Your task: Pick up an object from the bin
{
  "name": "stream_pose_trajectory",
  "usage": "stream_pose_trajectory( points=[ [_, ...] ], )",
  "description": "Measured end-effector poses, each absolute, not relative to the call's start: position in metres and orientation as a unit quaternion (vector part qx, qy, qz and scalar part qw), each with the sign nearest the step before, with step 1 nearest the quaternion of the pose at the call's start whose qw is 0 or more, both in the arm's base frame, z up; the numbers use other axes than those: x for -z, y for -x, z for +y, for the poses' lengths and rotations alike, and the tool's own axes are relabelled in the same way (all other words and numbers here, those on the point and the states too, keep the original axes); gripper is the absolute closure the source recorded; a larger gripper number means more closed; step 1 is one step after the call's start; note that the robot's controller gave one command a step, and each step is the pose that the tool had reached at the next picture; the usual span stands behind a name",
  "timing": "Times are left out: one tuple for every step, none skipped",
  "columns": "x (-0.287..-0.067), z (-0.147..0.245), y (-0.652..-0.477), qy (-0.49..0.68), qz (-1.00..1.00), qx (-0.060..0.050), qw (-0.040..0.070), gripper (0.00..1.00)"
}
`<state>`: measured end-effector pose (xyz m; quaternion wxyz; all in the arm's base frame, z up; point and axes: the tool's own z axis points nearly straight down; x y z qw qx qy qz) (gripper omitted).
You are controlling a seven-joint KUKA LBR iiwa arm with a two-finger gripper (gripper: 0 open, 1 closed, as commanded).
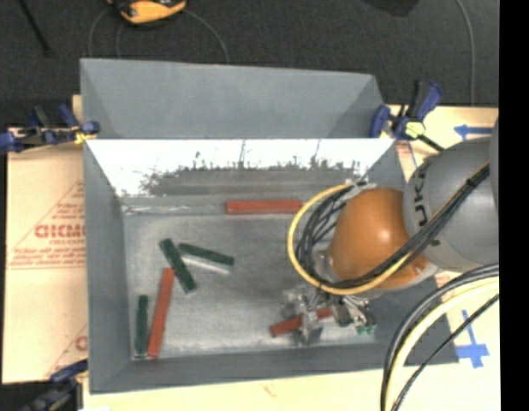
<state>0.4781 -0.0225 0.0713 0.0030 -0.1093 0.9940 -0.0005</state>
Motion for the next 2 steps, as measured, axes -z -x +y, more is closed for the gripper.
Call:
stream_pose_trajectory(
  points=[
    [-0.075,-0.022,-0.477,0.109,0.994,0.0,0.0,1.0],
    [-0.096,-0.022,-0.474,0.109,0.994,-0.001,-0.004,1.0]
  ],
)
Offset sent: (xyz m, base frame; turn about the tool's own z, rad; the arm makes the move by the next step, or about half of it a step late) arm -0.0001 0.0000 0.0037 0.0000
